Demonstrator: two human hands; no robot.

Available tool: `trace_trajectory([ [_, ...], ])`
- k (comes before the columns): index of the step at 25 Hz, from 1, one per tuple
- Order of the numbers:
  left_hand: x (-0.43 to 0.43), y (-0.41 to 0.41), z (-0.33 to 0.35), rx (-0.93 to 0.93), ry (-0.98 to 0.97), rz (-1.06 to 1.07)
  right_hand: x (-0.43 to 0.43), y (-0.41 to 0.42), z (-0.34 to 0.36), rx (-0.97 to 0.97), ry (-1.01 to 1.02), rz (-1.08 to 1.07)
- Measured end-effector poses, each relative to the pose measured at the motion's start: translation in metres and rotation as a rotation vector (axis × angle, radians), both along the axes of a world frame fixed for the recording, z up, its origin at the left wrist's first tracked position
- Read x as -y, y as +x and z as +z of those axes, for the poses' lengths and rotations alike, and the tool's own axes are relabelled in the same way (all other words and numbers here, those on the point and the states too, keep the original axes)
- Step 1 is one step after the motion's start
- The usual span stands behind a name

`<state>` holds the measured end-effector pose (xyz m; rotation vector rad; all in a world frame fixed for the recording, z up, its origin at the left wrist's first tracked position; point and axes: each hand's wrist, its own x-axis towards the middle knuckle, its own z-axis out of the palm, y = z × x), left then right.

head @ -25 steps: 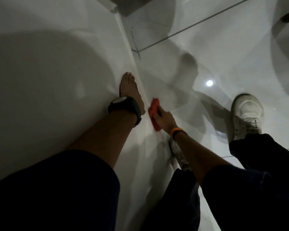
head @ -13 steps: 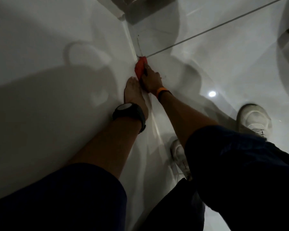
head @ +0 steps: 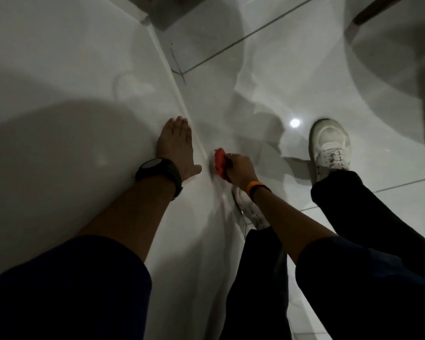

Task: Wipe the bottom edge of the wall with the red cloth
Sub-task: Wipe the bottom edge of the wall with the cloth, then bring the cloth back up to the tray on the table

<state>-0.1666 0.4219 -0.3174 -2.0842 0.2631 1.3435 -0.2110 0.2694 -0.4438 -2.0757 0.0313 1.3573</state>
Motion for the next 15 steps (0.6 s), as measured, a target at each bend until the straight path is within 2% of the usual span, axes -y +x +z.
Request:
trace_trajectory([
  [4, 0.032, 0.016, 0.045, 0.241, -0.21, 0.082, 0.028, 0.066, 0.089, 0.364, 0.104, -0.032],
  [7, 0.074, 0.049, 0.113, 0.488, -0.429, 0.154, 0.08, 0.118, 0.198, 0.653, 0.136, -0.11],
  [10, 0.125, 0.089, 0.19, 0.66, -0.564, 0.205, 0.151, 0.154, 0.315, 0.88, 0.151, -0.187],
  [13, 0.19, 0.125, 0.261, 0.769, -0.729, 0.204, 0.233, 0.183, 0.413, 1.043, 0.088, -0.208],
  [15, 0.235, 0.152, 0.289, 0.778, -0.797, 0.217, 0.284, 0.208, 0.449, 1.064, 0.036, -0.256],
])
